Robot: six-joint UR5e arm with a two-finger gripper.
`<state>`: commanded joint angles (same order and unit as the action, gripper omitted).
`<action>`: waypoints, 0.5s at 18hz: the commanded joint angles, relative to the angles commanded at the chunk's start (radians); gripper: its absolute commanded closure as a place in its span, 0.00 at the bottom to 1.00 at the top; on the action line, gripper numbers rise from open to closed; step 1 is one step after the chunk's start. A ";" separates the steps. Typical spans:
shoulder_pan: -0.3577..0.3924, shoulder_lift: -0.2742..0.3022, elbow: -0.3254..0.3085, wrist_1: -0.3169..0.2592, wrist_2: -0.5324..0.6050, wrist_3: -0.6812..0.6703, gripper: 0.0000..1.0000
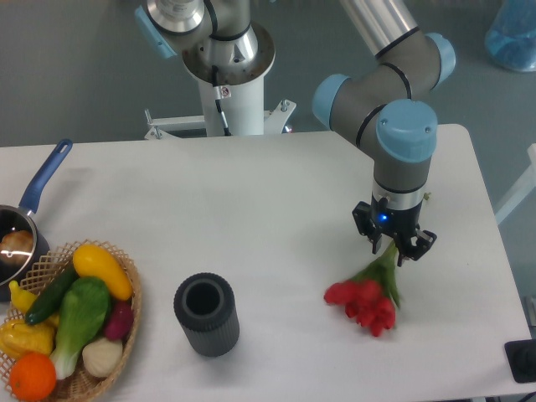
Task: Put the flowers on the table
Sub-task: 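Open the gripper to release the tulips and lift it away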
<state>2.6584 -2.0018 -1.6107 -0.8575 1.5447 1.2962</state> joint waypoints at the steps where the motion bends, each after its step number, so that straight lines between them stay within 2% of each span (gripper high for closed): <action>1: 0.003 -0.005 0.000 0.011 0.002 0.000 0.00; 5: 0.055 -0.014 0.000 0.038 -0.006 0.006 0.00; 9: 0.069 -0.023 0.003 0.072 -0.015 0.006 0.00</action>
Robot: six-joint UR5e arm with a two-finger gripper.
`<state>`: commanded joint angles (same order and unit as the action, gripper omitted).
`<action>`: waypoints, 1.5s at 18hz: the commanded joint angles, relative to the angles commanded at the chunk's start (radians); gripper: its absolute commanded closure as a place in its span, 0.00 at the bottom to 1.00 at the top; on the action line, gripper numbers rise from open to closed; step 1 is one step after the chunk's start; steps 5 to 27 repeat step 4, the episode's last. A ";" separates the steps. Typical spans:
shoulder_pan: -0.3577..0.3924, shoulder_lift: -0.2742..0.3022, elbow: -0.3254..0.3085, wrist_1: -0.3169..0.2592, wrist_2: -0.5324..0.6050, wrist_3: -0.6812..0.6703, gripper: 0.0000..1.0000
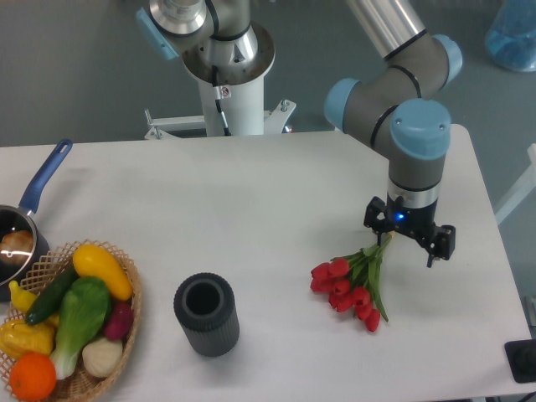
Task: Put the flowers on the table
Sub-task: 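Open the gripper to release the tulips and lift it away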
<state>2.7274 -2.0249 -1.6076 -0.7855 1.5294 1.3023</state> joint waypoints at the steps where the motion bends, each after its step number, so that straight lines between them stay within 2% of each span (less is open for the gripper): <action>1: 0.000 -0.005 0.006 0.005 0.002 0.002 0.00; 3: -0.003 -0.023 0.012 0.011 0.003 0.002 0.00; 27: 0.000 -0.021 0.012 0.009 0.003 0.002 0.00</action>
